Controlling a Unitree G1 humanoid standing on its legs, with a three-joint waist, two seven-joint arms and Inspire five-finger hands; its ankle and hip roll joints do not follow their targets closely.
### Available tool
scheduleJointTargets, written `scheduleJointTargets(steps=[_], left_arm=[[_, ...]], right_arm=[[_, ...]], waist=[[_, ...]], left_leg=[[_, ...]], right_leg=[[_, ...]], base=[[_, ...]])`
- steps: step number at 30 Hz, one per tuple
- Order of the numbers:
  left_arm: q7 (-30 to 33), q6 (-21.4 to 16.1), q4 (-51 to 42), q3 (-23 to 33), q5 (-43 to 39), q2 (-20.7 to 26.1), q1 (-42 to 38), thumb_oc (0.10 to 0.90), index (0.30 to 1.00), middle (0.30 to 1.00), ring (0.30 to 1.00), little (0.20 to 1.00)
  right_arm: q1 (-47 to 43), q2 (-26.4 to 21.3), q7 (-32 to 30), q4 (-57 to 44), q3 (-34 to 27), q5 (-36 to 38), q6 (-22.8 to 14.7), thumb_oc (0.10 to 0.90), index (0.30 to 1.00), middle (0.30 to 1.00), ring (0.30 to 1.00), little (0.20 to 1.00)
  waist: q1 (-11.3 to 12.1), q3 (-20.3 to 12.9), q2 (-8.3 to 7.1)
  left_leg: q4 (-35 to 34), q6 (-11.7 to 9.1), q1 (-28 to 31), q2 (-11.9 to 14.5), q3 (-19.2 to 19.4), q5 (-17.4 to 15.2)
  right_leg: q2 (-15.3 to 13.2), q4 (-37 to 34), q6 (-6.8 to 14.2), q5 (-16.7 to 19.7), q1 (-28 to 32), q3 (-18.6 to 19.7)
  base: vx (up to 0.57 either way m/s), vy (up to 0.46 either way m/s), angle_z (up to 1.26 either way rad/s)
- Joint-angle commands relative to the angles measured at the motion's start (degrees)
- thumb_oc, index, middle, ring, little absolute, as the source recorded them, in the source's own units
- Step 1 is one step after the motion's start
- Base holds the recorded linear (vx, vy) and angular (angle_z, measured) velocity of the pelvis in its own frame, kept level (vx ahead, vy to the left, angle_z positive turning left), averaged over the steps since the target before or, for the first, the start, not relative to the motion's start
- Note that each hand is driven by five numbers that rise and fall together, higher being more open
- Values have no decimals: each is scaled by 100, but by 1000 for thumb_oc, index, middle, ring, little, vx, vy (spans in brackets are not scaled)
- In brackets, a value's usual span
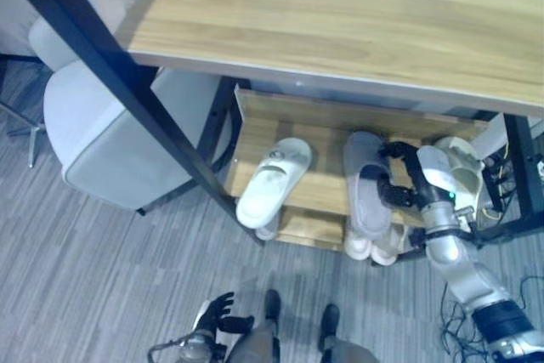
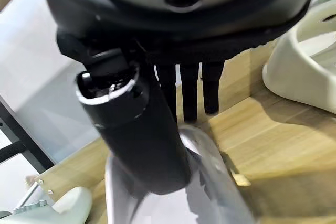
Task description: Arrange the slippers neatly on the shoe rack.
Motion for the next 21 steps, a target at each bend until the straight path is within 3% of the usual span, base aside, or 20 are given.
scheduleJointTargets(steps=[1,15,21], left_arm=[[27,132,386,-417,68,-291,257,800,900,900,900,900],[-92,155,462,-242,236,-324,386,800,900,900,900,900],[-130,153,514,-99,190,-335,419,800,900,900,900,900]], right_arm=[[-148,-115,-136,-637,-164,-124,-254,400,300,300,300,300],[899,-101,458,-2246,-664,329,-736,400,300,300,300,300],[1401,30,1170,-3237,-790,1381,-1116,400,300,300,300,300]], waist=[[146,-221,-182],[-122,-475,-143],[-279,-585,-118]], left_leg=[[251,-259,149,139,-272,-683],[42,-294,598,178,-146,-735],[2,-329,699,206,-73,-719]], right_leg=[[-486,103,501,-131,-60,-259],[-411,62,519,-239,184,-161],[-377,49,521,-256,256,-113]], base=[[31,-7,0],[17,0,-2],[-6,-1,-4]])
